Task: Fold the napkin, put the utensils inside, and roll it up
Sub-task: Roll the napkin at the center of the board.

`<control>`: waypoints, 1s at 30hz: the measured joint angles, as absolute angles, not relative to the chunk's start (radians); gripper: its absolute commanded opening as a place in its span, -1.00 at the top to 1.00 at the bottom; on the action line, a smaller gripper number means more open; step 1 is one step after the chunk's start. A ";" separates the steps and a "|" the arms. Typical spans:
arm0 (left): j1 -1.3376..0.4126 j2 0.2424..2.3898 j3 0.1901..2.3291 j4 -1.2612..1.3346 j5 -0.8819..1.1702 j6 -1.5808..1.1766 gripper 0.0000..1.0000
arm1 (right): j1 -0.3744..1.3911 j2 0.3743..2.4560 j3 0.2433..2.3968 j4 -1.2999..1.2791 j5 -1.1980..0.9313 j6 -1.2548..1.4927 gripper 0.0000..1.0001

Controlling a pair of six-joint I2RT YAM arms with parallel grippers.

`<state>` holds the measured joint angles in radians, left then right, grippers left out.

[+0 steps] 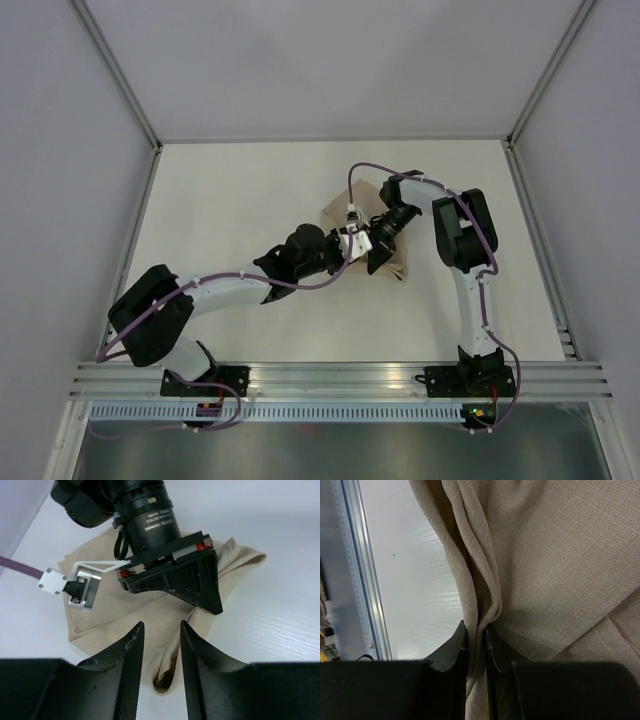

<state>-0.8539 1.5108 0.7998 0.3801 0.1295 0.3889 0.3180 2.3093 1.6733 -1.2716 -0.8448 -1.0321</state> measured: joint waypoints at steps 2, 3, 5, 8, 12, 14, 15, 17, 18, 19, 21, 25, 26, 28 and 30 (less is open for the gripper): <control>-0.899 1.536 0.789 0.402 0.075 0.459 0.15 | 0.316 2.333 1.694 -1.300 -0.854 -1.022 0.99; -0.922 1.553 0.784 0.416 0.047 0.496 0.14 | 0.314 2.341 1.701 -1.311 -0.859 -1.017 0.99; -0.957 1.591 0.777 0.434 0.011 0.556 0.12 | 0.311 2.355 1.709 -1.330 -0.869 -1.008 0.99; -0.999 1.663 0.773 0.455 -0.031 0.645 0.10 | 0.306 2.368 1.714 -1.350 -0.881 -0.998 0.99; -1.021 1.740 0.767 0.478 -0.054 0.741 0.05 | 0.303 2.378 1.716 -1.365 -0.888 -0.994 0.99; -1.023 1.762 0.767 0.485 -0.054 0.778 0.02 | 0.303 2.380 1.716 -1.369 -0.888 -0.992 0.99; -1.023 1.769 0.767 0.487 -0.054 0.794 0.02 | 0.302 2.382 1.718 -1.373 -0.889 -0.991 0.99; -1.024 1.778 0.767 0.495 -0.051 0.820 0.00 | 0.299 2.385 1.718 -1.377 -0.891 -0.990 0.99; -1.024 1.782 0.767 0.498 -0.051 0.833 -0.01 | 0.297 2.387 1.718 -1.378 -0.893 -0.990 0.99; -1.026 1.787 0.768 0.503 -0.049 0.844 -0.01 | 0.296 2.388 1.718 -1.380 -0.895 -0.990 0.99; -1.028 1.800 0.772 0.505 -0.044 0.864 -0.02 | 0.294 2.391 1.719 -1.384 -0.898 -0.990 0.99; -1.031 1.825 0.779 0.503 -0.015 0.885 -0.04 | 0.287 2.402 1.720 -1.398 -0.908 -0.989 0.99; -1.031 1.829 0.780 0.503 -0.012 0.886 -0.04 | 0.285 2.404 1.720 -1.401 -0.911 -0.989 0.99; -1.032 1.842 0.787 0.506 -0.001 0.892 -0.04 | 0.280 2.410 1.720 -1.408 -0.917 -0.989 0.99; -1.033 1.855 0.802 0.509 0.003 0.895 -0.04 | 0.278 2.412 1.720 -1.413 -0.920 -0.988 0.99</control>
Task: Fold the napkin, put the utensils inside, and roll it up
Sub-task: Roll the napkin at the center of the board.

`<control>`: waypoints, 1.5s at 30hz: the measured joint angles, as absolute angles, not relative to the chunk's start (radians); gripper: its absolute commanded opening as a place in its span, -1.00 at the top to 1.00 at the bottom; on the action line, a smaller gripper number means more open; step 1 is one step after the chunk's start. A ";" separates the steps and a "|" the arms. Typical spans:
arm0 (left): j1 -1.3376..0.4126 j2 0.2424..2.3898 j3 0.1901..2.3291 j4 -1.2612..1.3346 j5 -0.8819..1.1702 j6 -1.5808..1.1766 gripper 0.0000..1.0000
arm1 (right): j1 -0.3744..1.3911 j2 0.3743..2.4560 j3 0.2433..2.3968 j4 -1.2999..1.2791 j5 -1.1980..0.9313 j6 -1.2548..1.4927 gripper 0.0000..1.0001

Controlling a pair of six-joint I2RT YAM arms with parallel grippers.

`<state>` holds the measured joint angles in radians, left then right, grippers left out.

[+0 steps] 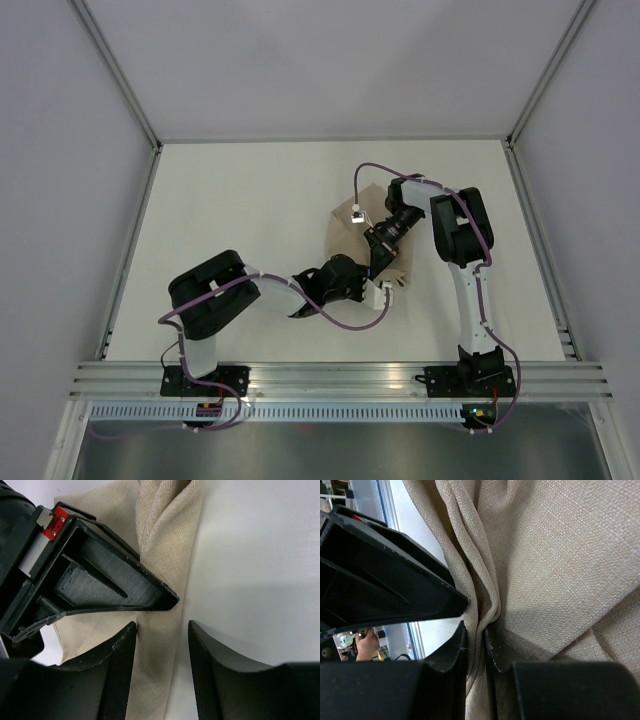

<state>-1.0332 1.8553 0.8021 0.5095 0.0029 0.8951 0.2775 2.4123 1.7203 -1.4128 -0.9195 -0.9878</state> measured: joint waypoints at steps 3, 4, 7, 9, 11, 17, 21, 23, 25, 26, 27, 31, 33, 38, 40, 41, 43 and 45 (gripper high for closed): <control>-1.034 1.872 0.821 0.511 0.005 0.899 -0.02 | 0.277 2.415 1.720 -1.417 -0.920 -0.988 0.99; -1.034 1.877 0.827 0.510 0.006 0.900 -0.01 | 0.277 2.415 1.721 -1.418 -0.920 -0.988 0.99; -1.034 1.889 0.847 0.498 0.011 0.901 0.03 | 0.276 2.417 1.721 -1.422 -0.920 -0.988 0.99; -1.034 1.893 0.860 0.479 0.012 0.901 0.09 | 0.276 2.417 1.721 -1.424 -0.920 -0.989 0.99; -1.034 1.894 0.868 0.459 0.017 0.901 0.13 | 0.275 2.418 1.721 -1.426 -0.919 -0.990 0.99; -1.034 1.901 0.905 0.384 0.041 0.901 0.47 | 0.271 2.418 1.721 -1.432 -0.913 -0.994 0.99; -1.033 1.911 0.949 0.311 0.061 0.901 0.73 | 0.266 2.418 1.721 -1.439 -0.904 -0.999 0.99; -1.033 1.917 0.973 0.275 0.070 0.901 0.81 | 0.264 2.418 1.721 -1.444 -0.898 -1.000 0.99; -1.030 1.923 1.003 0.231 0.085 0.899 0.91 | 0.260 2.418 1.721 -1.449 -0.893 -1.002 0.93; -1.029 1.926 1.019 0.206 0.093 0.894 0.95 | 0.258 2.418 1.721 -1.451 -0.892 -1.003 0.89; -1.027 1.929 1.033 0.184 0.102 0.886 0.95 | 0.257 2.417 1.720 -1.452 -0.890 -1.003 0.83; -1.018 1.939 1.090 0.095 0.143 0.844 0.95 | 0.249 2.400 1.699 -1.442 -0.883 -1.003 0.40; -1.015 1.945 1.114 0.061 0.168 0.818 0.95 | 0.249 2.376 1.676 -1.427 -0.872 -0.998 0.19; -1.005 1.952 1.138 0.014 0.255 0.727 0.95 | 0.240 2.286 1.635 -1.361 -0.838 -0.987 -0.05; -1.003 1.952 1.141 0.004 0.298 0.688 0.95 | 0.231 2.248 1.626 -1.312 -0.830 -0.980 -0.08; -1.002 1.952 1.143 0.000 0.321 0.669 0.95 | 0.225 2.229 1.622 -1.288 -0.826 -0.975 -0.08; -1.001 1.954 1.148 -0.009 0.358 0.635 0.95 | 0.210 2.194 1.610 -1.238 -0.819 -0.957 -0.09; -0.994 1.958 1.153 -0.017 0.402 0.601 0.95 | 0.191 2.164 1.596 -1.201 -0.814 -0.939 -0.09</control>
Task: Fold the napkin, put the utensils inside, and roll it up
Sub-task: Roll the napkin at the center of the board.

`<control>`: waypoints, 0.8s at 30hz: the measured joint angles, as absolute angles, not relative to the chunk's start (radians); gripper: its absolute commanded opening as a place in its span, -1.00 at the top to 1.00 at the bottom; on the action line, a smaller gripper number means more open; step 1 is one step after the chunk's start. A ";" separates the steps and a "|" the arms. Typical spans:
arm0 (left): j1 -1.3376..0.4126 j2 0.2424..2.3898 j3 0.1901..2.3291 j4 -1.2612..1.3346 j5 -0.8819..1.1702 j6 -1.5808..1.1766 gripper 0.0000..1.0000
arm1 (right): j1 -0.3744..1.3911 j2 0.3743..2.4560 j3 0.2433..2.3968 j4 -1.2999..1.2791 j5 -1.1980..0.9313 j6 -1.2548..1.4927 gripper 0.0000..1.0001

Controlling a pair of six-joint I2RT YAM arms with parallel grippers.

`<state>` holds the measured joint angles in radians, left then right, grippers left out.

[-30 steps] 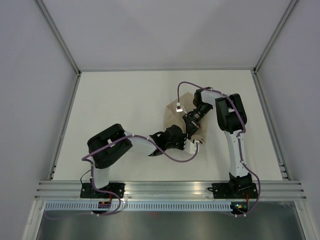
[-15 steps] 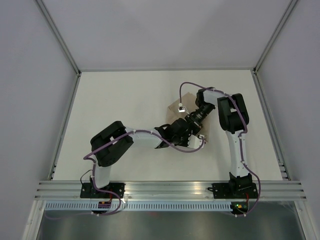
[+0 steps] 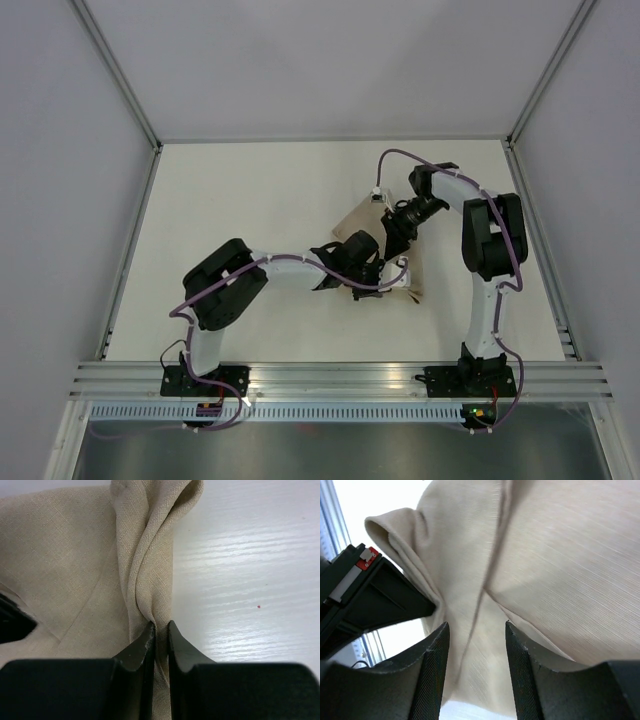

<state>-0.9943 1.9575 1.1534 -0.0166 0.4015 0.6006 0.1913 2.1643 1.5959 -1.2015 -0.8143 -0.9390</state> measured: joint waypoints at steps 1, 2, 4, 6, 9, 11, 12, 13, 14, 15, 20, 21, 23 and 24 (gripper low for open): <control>-0.989 1.961 1.156 -0.018 0.424 0.584 0.95 | 0.180 2.149 1.587 -1.185 -0.813 -0.931 -0.09; -0.981 1.966 1.162 -0.021 0.446 0.567 0.95 | 0.167 2.136 1.579 -1.169 -0.813 -0.924 -0.08; -0.965 1.976 1.174 -0.029 0.487 0.535 0.95 | 0.139 2.112 1.557 -1.137 -0.815 -0.909 -0.08; -0.944 1.990 1.192 -0.041 0.538 0.503 0.95 | 0.103 2.084 1.525 -1.105 -0.820 -0.898 -0.08; -0.912 2.016 1.229 -0.080 0.613 0.459 0.95 | 0.043 2.040 1.475 -1.068 -0.831 -0.888 -0.09; -0.891 2.039 1.258 -0.107 0.667 0.431 0.95 | -0.006 1.991 1.429 -1.041 -0.838 -0.886 -0.09; -0.879 2.051 1.270 -0.117 0.693 0.418 0.95 | -0.025 1.962 1.401 -1.021 -0.839 -0.888 -0.11; -0.867 2.064 1.283 -0.127 0.725 0.400 0.95 | -0.044 1.925 1.370 -1.010 -0.839 -0.891 -0.11; -0.853 2.075 1.293 -0.134 0.757 0.384 0.95 | -0.058 1.884 1.340 -0.999 -0.839 -0.897 -0.13; -0.840 2.085 1.299 -0.140 0.787 0.369 0.95 | -0.064 1.837 1.306 -0.981 -0.837 -0.906 -0.15; -0.778 2.141 1.329 -0.172 0.944 0.292 0.95 | -0.009 1.570 1.114 -0.883 -0.806 -0.957 -0.20; -0.768 2.154 1.339 -0.179 0.973 0.278 0.95 | 0.021 1.512 1.066 -0.848 -0.798 -0.965 -0.22; -0.752 2.179 1.358 -0.196 1.020 0.254 0.95 | 0.092 1.416 0.976 -0.786 -0.766 -0.977 -0.24; -0.748 2.188 1.367 -0.202 1.034 0.245 0.95 | 0.128 1.382 0.933 -0.753 -0.752 -0.984 -0.25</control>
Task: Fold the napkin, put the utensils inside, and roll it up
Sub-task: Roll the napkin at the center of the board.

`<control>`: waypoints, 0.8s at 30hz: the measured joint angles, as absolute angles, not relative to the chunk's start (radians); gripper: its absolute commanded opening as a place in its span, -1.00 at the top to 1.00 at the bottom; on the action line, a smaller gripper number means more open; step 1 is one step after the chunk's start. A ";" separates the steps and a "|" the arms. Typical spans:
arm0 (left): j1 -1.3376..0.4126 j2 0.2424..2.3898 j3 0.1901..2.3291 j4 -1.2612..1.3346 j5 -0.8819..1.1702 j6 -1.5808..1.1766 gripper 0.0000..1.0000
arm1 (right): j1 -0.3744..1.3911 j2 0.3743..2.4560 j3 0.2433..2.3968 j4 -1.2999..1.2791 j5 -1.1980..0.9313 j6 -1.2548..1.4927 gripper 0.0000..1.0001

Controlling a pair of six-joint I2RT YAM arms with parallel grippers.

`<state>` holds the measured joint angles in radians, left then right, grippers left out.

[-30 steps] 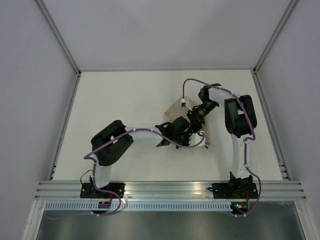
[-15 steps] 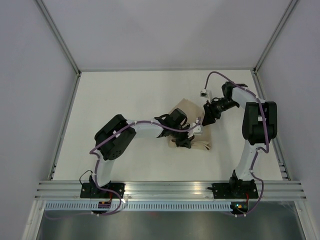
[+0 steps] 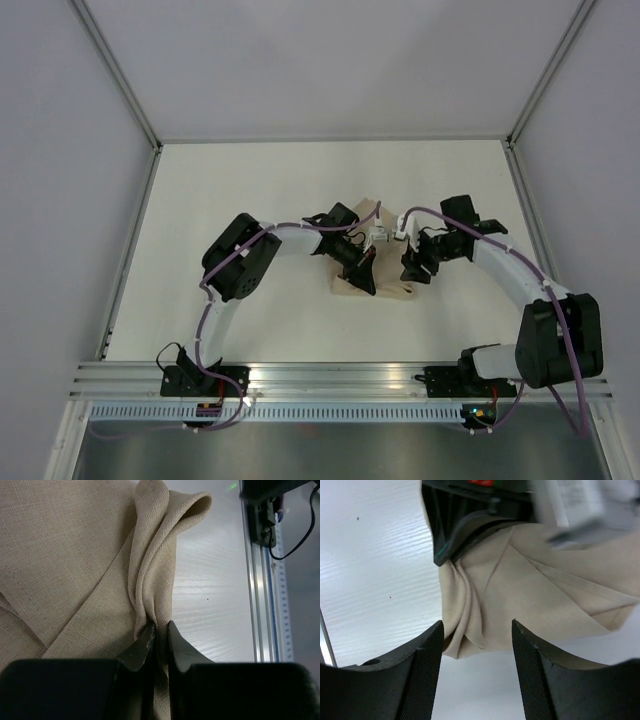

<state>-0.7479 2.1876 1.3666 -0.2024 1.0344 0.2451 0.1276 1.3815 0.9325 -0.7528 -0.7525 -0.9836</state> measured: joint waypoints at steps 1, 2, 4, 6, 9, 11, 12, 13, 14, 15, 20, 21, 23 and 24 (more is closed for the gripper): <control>-0.744 2.200 1.377 -0.210 1.053 0.235 0.95 | 0.153 1.361 0.900 -0.732 -0.741 -0.987 -0.27; -0.739 2.211 1.387 -0.216 1.068 0.224 0.95 | 0.183 1.342 0.864 -0.703 -0.722 -0.990 -0.28; -0.733 2.228 1.403 -0.230 1.093 0.207 0.95 | 0.240 1.328 0.804 -0.655 -0.687 -0.991 -0.28; -0.728 2.241 1.416 -0.241 1.109 0.194 0.95 | 0.286 1.330 0.775 -0.620 -0.653 -0.991 -0.29; -0.726 2.258 1.438 -0.261 1.124 0.176 0.95 | 0.348 1.347 0.764 -0.568 -0.614 -0.984 -0.31; -0.724 2.268 1.449 -0.269 1.134 0.168 0.95 | 0.383 1.368 0.761 -0.525 -0.589 -0.974 -0.32; -0.723 2.270 1.452 -0.272 1.136 0.165 0.95 | 0.400 1.378 0.757 -0.504 -0.575 -0.970 -0.32; -0.723 2.272 1.454 -0.275 1.137 0.163 0.95 | 0.413 1.388 0.752 -0.486 -0.563 -0.964 -0.32; -0.722 2.275 1.456 -0.277 1.139 0.161 0.95 | 0.428 1.396 0.744 -0.465 -0.547 -0.958 -0.31; -0.722 2.277 1.459 -0.279 1.141 0.160 0.95 | 0.442 1.402 0.736 -0.450 -0.533 -0.955 -0.31; -0.719 2.281 1.461 -0.279 1.148 0.155 0.95 | 0.505 1.442 0.693 -0.372 -0.473 -0.935 -0.27; -0.719 2.281 1.461 -0.280 1.148 0.155 0.95 | 0.509 1.449 0.686 -0.359 -0.464 -0.932 -0.25; -0.719 2.281 1.462 -0.280 1.148 0.155 0.94 | 0.514 1.459 0.683 -0.339 -0.458 -0.922 -0.18; -0.719 2.281 1.462 -0.280 1.148 0.155 0.89 | 0.515 1.461 0.683 -0.324 -0.449 -0.919 -0.13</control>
